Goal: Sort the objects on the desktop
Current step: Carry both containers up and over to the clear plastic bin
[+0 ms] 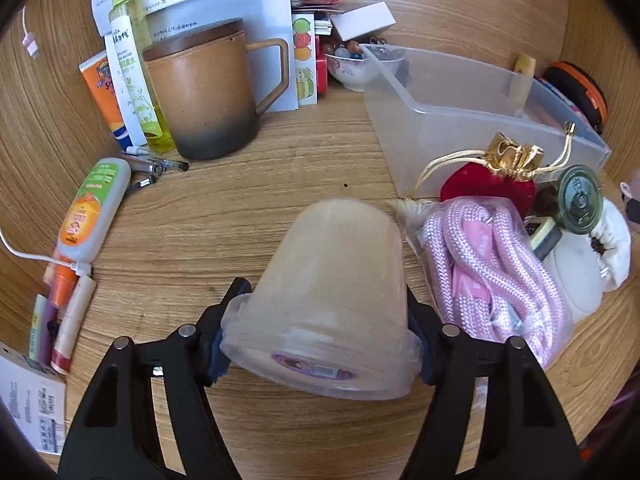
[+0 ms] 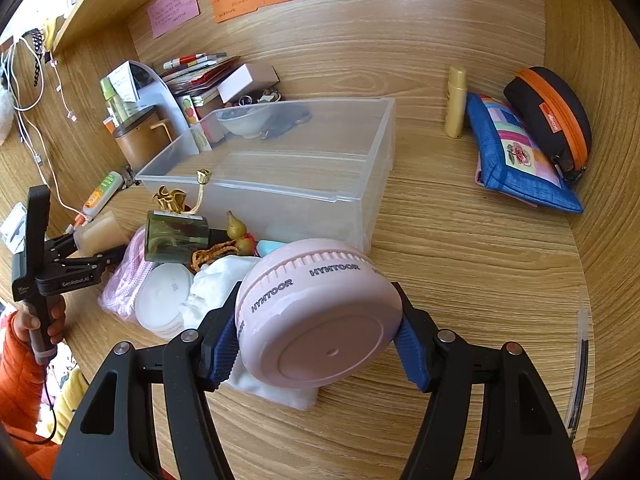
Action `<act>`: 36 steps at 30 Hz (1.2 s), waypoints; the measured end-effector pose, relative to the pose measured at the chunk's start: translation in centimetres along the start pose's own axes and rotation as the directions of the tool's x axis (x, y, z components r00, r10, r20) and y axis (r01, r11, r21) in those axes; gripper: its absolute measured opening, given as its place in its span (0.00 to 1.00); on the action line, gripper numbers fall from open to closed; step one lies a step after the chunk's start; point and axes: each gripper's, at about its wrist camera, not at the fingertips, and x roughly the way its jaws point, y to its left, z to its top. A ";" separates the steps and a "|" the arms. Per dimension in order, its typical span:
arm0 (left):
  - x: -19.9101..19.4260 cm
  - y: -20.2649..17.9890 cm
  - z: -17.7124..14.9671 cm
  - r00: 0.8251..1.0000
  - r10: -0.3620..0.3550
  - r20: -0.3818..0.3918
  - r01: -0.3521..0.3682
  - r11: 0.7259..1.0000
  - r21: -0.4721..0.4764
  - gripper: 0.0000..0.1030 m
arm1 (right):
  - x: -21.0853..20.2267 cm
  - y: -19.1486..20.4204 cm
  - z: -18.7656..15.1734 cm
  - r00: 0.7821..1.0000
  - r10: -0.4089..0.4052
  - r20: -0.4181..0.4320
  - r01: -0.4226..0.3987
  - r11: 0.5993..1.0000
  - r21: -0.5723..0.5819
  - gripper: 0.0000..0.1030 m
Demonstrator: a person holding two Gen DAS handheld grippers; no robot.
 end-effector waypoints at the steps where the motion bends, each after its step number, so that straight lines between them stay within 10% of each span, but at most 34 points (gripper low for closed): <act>1: -0.2 0.1 0.0 1.000 -0.005 0.010 0.006 1.000 -0.010 0.67 | -0.1 0.0 0.1 1.000 0.001 0.005 -0.001 1.000 0.001 0.61; 20: -6.0 -1.3 5.3 0.968 -0.096 0.231 0.111 0.992 -0.054 0.67 | -1.0 2.6 4.7 0.992 0.063 0.112 -0.057 0.997 -0.061 0.61; 36: -5.2 -3.7 10.3 0.958 -0.150 0.246 0.153 0.988 0.005 0.67 | 2.6 3.4 8.9 0.989 0.113 0.095 -0.108 0.992 -0.061 0.61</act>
